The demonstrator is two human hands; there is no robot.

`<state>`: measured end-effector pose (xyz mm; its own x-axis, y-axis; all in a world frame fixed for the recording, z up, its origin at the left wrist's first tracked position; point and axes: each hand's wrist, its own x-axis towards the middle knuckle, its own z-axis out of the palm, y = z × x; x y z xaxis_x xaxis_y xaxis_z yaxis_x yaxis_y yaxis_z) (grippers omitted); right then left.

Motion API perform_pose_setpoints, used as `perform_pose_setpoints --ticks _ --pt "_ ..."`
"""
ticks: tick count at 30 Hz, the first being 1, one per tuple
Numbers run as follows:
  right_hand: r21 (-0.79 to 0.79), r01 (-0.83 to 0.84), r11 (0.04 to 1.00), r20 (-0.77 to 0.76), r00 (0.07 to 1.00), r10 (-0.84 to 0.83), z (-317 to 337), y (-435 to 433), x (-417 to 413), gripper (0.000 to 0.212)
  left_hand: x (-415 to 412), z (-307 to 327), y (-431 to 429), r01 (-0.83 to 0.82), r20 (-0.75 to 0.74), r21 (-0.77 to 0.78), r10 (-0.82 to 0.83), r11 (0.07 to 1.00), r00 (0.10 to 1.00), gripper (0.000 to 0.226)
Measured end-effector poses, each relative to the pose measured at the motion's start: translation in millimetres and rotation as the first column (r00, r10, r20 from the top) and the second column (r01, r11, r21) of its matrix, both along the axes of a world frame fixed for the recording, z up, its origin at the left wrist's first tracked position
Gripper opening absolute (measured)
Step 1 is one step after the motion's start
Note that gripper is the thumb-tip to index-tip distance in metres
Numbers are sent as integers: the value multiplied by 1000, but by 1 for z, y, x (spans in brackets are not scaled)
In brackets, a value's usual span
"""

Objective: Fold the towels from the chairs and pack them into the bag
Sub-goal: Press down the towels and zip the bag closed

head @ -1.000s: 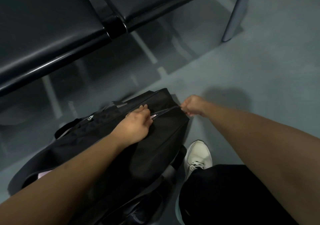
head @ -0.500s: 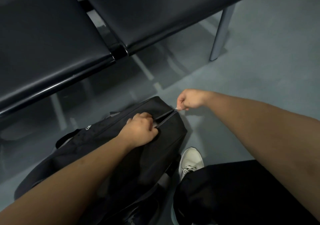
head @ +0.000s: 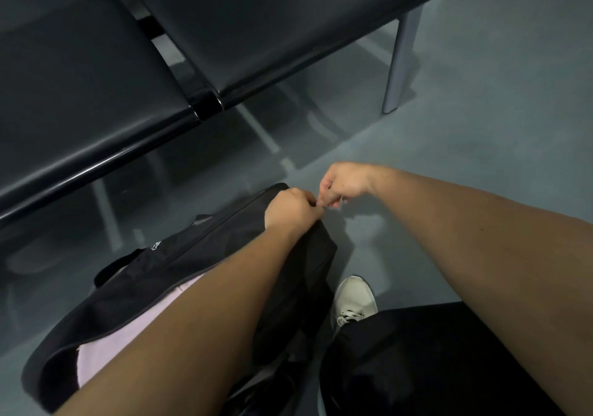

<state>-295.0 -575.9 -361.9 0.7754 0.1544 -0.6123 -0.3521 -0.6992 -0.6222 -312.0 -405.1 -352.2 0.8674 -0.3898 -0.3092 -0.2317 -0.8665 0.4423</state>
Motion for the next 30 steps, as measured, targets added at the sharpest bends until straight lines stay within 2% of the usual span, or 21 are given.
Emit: perform_pose_setpoints --ticks 2,4,5,7,9,11,13,14,15,17,19,23,27,30 --pt "131 88 987 -72 994 -79 1 -2 0 17 6 -3 4 -1 6 -10 1 1000 1000 23" --pt "311 294 904 -188 951 -245 -4 -7 0 16 9 -9 10 5 23 -36 -4 999 1000 20" --pt "347 375 860 -232 923 -308 -8 -9 -1 16 10 -12 13 -2 21 -64 4 998 1000 18" --pt "268 411 871 -256 902 -347 -22 -10 -6 15 11 -15 16 -30 -6 -122 30 992 1000 13" --pt "186 373 909 -299 903 -310 -38 -6 -14 21 13 -14 18 -51 -47 -179 43 983 998 8" --pt "238 409 881 -374 876 -305 -51 3 -21 26 17 -12 19 -60 -88 -211 42 976 995 5" --pt "327 481 814 -427 843 -327 -59 13 -23 17 20 -10 20 -80 -120 -219 54 972 991 7" --pt "355 507 786 -447 830 -334 -62 16 -21 19 22 -10 19 -102 -139 -222 72 970 988 9" --pt "365 517 774 -448 827 -340 -64 18 -20 24 24 -10 19 -125 -163 -229 88 965 983 12" --pt "319 490 811 -403 845 -352 -65 20 -19 28 28 -8 17 -142 -204 -216 97 966 974 13" --pt "249 485 838 -323 857 -401 -66 17 -19 27 33 -7 15 -89 -220 -168 50 982 974 10" --pt "220 559 799 -269 822 -502 -71 12 -18 25 41 2 11 18 -221 -96 -39 995 975 11" --pt "69 594 802 -177 798 -576 -78 9 -12 27 54 20 28 -32 -275 -87 7 996 961 15" --pt "-79 619 782 -108 774 -624 -82 9 -4 25 59 39 66 -167 -351 -154 104 974 930 22"
